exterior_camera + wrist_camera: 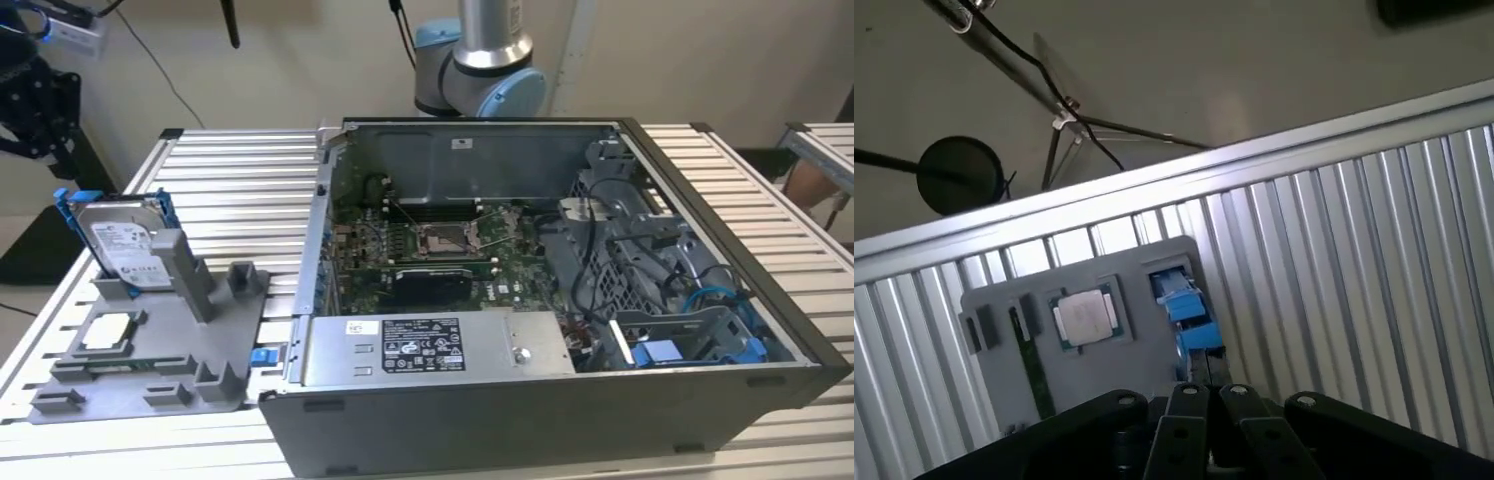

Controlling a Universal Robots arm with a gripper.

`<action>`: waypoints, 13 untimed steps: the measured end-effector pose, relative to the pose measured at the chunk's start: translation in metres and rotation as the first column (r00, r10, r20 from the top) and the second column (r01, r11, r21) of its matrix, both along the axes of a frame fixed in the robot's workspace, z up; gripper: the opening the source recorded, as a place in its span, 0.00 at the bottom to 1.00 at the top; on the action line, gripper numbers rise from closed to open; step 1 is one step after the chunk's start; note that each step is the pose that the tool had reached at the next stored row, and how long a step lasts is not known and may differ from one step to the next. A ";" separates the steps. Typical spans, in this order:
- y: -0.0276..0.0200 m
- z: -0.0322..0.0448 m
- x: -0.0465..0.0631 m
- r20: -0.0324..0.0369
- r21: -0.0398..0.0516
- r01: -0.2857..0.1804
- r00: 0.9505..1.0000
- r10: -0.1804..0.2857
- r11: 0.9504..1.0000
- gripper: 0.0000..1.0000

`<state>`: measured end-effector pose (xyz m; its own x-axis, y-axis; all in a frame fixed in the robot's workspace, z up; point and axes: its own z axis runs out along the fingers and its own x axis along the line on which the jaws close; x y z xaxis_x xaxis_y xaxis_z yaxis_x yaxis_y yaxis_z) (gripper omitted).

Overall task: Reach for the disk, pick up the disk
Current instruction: 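Pick up the disk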

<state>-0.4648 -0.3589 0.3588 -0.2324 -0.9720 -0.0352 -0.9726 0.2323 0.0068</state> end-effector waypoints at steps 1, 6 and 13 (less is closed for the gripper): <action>0.0000 0.0000 0.000 0.001 0.000 -0.017 1.000 0.017 1.000 0.00; 0.0000 -0.0001 0.000 0.003 0.000 -0.108 0.994 0.108 0.994 0.00; 0.0000 0.0000 0.000 0.004 0.000 -0.215 0.977 0.215 0.977 0.00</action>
<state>-0.4648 -0.3589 0.3588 -0.0174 -0.9992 -0.0359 -0.9998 0.0173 0.0029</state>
